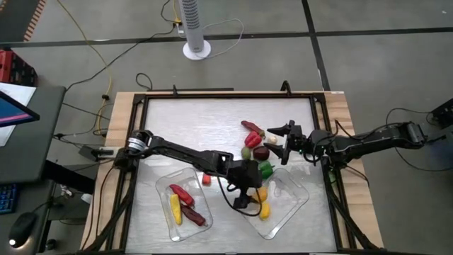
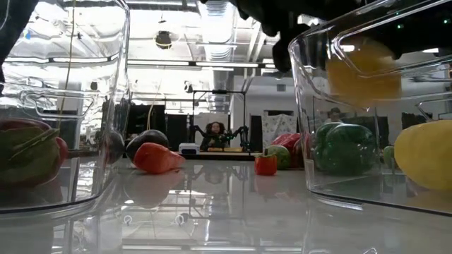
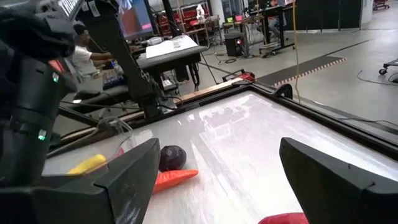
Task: Sort produce into baskets
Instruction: Put the small tomato into the right transparent bin
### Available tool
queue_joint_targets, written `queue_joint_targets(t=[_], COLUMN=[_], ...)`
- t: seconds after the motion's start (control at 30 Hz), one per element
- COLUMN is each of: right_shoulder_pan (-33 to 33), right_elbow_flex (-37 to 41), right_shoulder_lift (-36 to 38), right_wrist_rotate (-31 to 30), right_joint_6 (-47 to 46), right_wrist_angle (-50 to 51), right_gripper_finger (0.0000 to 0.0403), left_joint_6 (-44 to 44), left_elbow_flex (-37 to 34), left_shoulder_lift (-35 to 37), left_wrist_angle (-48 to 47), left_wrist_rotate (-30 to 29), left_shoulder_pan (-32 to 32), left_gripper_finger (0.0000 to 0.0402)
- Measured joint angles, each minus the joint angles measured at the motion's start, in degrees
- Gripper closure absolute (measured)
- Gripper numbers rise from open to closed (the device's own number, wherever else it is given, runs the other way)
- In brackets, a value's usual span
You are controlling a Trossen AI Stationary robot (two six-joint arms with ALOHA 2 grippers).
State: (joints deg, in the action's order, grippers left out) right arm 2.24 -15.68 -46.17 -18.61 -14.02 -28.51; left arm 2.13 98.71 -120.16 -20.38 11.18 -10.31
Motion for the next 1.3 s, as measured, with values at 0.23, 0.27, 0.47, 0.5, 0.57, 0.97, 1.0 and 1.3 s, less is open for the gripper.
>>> queue_joint_targets(t=[0.23, 0.27, 0.47, 0.5, 0.57, 0.97, 1.0, 1.3], right_shoulder_pan=[0.00, 0.00, 0.00, 0.00, 0.00, 0.00, 0.00, 0.00], right_elbow_flex=[0.00, 0.00, 0.00, 0.00, 0.00, 0.00, 0.00, 0.00], right_shoulder_lift=[0.00, 0.00, 0.00, 0.00, 0.00, 0.00, 0.00, 0.02], right_wrist_rotate=[0.00, 0.02, 0.02, 0.02, 0.02, 0.02, 0.02, 0.02], right_joint_6=[0.02, 0.02, 0.02, 0.02, 0.00, 0.00, 0.00, 0.02], right_wrist_angle=[0.41, 0.43, 0.35, 0.26, 0.21, -0.26, -0.24, -0.21], right_gripper_finger=[0.0046, 0.0046, 0.0046, 0.0046, 0.0046, 0.0046, 0.0046, 0.0046], left_joint_6=[-5.00, -5.70, -8.29, -8.62, -9.25, -5.75, -5.28, -3.83], left_elbow_flex=[0.27, 0.31, -6.20, -7.77, -11.38, -24.77, -25.28, -26.75], left_shoulder_lift=[3.70, 4.22, 5.46, 5.46, 5.51, 5.57, 5.59, 2.78], left_wrist_angle=[-6.81, -8.49, -12.59, -11.50, -7.51, 11.19, 12.02, 14.83], left_wrist_rotate=[-4.46, -4.61, -7.58, -7.68, -7.84, -7.48, -7.37, -8.15], left_shoulder_pan=[0.10, 0.11, 0.54, 0.75, 1.29, 6.10, 6.27, 5.94], left_gripper_finger=[0.0062, 0.0064, 0.0082, 0.0084, 0.0087, 0.0091, 0.0091, 0.0111])
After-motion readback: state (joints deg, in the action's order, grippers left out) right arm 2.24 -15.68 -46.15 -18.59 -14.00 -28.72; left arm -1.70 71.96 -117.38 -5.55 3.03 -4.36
